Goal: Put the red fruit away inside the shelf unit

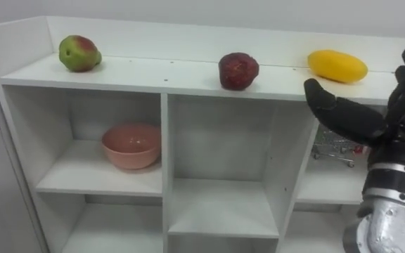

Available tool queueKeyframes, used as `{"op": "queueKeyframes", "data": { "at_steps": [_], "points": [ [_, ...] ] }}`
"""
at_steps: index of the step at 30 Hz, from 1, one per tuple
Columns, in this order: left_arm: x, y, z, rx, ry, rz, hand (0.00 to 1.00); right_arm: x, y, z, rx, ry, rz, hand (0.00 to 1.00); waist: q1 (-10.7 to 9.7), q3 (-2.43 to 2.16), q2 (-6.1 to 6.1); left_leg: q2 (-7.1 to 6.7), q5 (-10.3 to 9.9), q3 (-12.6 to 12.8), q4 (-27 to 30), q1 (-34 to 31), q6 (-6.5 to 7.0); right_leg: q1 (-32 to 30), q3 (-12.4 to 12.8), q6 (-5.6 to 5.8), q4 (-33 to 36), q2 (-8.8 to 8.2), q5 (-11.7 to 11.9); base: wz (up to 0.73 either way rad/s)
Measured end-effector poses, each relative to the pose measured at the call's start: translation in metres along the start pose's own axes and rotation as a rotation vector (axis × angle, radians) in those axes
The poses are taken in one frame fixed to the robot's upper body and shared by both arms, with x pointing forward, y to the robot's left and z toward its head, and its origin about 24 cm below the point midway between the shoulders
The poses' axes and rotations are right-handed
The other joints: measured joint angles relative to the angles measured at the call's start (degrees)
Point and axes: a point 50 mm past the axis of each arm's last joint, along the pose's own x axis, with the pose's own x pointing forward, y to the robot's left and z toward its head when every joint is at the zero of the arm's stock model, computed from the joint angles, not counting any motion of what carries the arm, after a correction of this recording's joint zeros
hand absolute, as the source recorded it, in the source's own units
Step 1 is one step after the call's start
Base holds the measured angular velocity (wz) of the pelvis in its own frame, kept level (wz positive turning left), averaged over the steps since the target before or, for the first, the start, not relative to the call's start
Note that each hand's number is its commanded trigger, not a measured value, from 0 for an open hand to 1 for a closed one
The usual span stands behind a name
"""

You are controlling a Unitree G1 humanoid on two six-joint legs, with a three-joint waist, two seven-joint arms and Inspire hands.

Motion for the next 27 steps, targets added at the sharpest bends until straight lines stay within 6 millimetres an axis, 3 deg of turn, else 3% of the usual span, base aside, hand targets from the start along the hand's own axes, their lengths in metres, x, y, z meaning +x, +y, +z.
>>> {"op": "queueKeyframes", "data": {
  "at_steps": [11, 27],
  "points": [
    [0.001, 0.005, -0.001, 0.011, 0.011, -0.004, 0.00, 0.025, 0.022, 0.008, 0.084, -0.015, 0.061, 0.00, 1.1, 0.25, -0.29, -0.19, 0.3, -1.4, 0.4, -1.3, -0.02, -0.1, -1.8, 0.00, 0.0, -0.26, 0.0, 0.06],
    [0.003, 0.007, 0.004, 0.029, 0.005, -0.017, 0.00, 0.024, 0.040, -0.010, 0.086, 0.092, 0.174, 0.00, 2.8, 0.01, -1.21, -0.33, 0.7, -2.0, 0.3, -2.4, -0.04, -1.2, -2.4, -0.01, -0.1, -0.39, 0.0, 0.02]
  ]
}}
